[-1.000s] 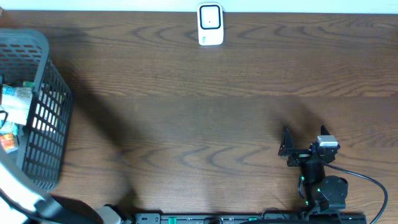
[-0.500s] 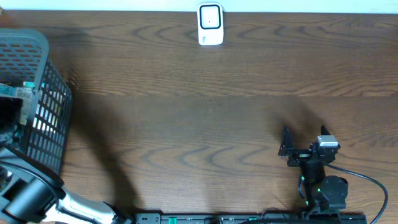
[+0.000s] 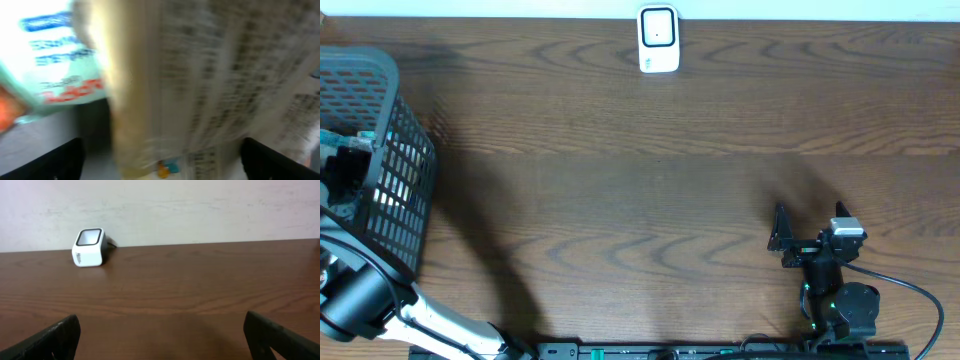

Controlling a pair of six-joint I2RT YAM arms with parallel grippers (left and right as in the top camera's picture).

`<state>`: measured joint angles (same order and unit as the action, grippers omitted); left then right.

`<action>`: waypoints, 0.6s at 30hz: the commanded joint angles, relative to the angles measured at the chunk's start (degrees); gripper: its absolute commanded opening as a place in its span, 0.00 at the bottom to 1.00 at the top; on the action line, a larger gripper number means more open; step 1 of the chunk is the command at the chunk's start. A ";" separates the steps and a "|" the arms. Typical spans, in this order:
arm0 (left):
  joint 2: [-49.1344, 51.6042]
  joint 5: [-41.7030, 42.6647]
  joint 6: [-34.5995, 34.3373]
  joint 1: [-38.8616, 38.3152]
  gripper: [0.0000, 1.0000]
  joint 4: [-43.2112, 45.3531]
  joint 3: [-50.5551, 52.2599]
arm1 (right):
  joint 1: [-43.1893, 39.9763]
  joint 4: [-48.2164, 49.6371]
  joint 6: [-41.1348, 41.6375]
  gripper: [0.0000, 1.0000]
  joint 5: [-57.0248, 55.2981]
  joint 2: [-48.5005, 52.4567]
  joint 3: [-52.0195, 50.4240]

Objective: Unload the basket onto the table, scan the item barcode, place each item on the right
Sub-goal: 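Lift the cream snack bag out of the basket with the left gripper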

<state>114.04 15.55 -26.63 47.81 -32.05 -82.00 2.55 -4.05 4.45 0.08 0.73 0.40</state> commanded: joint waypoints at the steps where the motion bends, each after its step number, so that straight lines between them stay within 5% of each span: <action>1: 2.49 0.66 2.38 -0.74 0.82 0.83 1.27 | 0.55 -0.24 -0.68 0.99 0.09 -0.20 -0.09; 8: 2.51 0.26 3.04 -0.74 0.13 0.92 1.27 | 0.55 -0.24 -0.68 0.99 0.11 -0.20 -0.09; 18: -3.48 0.90 1.90 -0.74 0.07 0.50 1.14 | 0.55 -0.24 -0.68 0.99 0.11 -0.20 -0.09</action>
<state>113.78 17.69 -24.03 47.18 -31.05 -81.93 2.55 -4.05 4.43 0.08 0.73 0.40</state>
